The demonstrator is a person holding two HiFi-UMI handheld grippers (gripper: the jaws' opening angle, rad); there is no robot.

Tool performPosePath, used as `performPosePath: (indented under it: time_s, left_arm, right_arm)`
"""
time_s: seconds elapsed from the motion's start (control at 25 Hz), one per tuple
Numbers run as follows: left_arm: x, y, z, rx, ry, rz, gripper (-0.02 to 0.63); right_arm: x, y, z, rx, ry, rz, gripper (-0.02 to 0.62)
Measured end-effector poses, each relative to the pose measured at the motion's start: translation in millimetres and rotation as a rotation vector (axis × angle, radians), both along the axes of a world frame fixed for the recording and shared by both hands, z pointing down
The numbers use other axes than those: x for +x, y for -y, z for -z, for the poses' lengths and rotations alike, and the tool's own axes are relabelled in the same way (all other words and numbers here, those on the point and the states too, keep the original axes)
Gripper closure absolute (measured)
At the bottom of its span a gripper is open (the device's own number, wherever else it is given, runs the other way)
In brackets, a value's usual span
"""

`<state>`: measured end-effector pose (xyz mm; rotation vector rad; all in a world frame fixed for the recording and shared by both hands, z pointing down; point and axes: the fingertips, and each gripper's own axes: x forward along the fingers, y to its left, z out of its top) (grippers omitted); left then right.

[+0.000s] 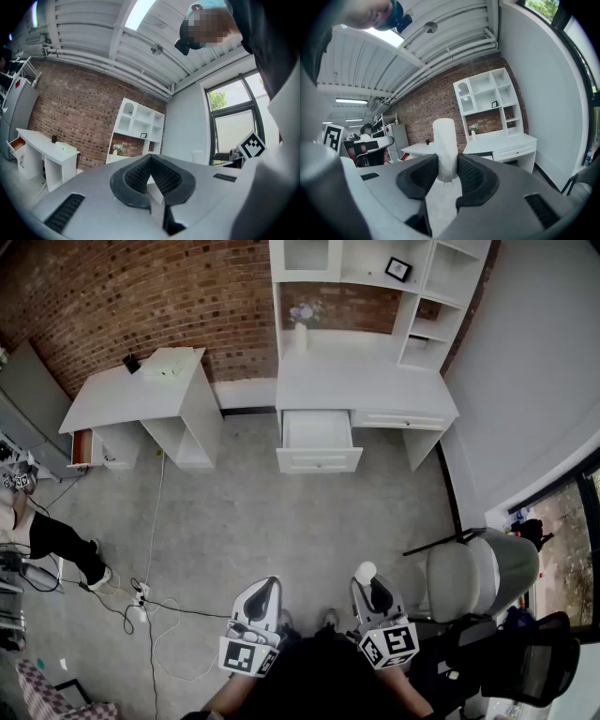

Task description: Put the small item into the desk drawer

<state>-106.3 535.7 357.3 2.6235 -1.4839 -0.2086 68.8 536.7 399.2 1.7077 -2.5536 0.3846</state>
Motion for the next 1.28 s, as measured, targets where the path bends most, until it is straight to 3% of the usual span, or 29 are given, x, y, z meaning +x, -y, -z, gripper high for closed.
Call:
performPosePath:
  time_s: [0.64, 1.28]
  left_arm:
    - [7.7, -5.4, 3.6, 0.007, -0.011, -0.003, 0.588]
    - [68.5, -11.8, -1.4, 0.004, 0.003, 0.017, 0.588]
  right_arm:
    - [-5.2, -8.4, 2.8, 0.004, 0.016, 0.034, 0.454]
    - [50.9, -12.9, -9.9, -0.003, 0.050, 0.087, 0.456]
